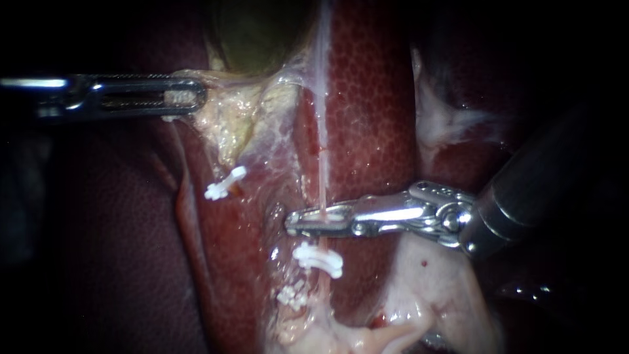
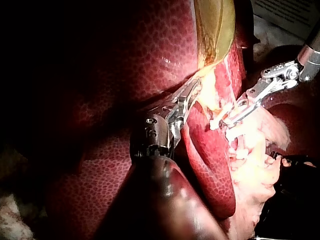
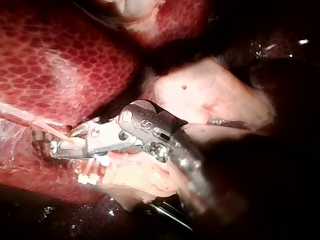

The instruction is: Going back third clip right tube

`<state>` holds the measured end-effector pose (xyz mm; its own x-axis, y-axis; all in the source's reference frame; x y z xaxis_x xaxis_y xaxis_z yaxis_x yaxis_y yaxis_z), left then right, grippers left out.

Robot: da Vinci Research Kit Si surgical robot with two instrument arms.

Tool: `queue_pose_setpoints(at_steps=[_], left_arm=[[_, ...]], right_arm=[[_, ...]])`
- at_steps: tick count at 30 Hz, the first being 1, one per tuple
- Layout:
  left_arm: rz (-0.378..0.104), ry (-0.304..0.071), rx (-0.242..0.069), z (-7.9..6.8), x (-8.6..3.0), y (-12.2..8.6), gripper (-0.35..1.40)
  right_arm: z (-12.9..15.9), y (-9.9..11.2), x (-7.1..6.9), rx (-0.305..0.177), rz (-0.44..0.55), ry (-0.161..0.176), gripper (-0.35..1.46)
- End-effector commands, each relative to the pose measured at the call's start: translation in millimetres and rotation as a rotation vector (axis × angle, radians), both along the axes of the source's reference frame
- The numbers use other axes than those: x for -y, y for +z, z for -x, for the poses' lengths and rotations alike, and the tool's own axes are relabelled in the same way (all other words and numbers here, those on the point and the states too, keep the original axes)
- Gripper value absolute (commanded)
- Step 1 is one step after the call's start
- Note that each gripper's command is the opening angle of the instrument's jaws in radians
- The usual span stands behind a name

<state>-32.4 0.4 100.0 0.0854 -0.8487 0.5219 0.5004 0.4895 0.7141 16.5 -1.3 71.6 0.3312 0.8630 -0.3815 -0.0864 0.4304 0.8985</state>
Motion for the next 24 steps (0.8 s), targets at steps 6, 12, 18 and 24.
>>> queue_pose_setpoints(at_steps=[6, 12, 18, 24], left_arm=[[0.0, 0.0, 0.0, 0.0, 0.0, 0.0, -0.21], [0.0, 0.0, 0.0, 0.0, 0.0, 0.0, -0.21], [0.0, 0.0, -0.001, 0.0, 0.1, 0.0, -0.21], [0.0, 0.0, -0.001, 0.0, 0.1, 0.0, -0.21]], right_arm=[[0.0, 0.0, 0.0, -0.005, -0.002, -0.006, -0.35], [-1.3, 0.2, -0.7, -0.051, 0.038, 0.02, 0.51], [-1.7, 0.2, -0.6, -0.129, 0.124, 0.09, 0.6], [-1.1, 0.1, -0.6, -0.147, 0.214, 0.066, 0.6]])
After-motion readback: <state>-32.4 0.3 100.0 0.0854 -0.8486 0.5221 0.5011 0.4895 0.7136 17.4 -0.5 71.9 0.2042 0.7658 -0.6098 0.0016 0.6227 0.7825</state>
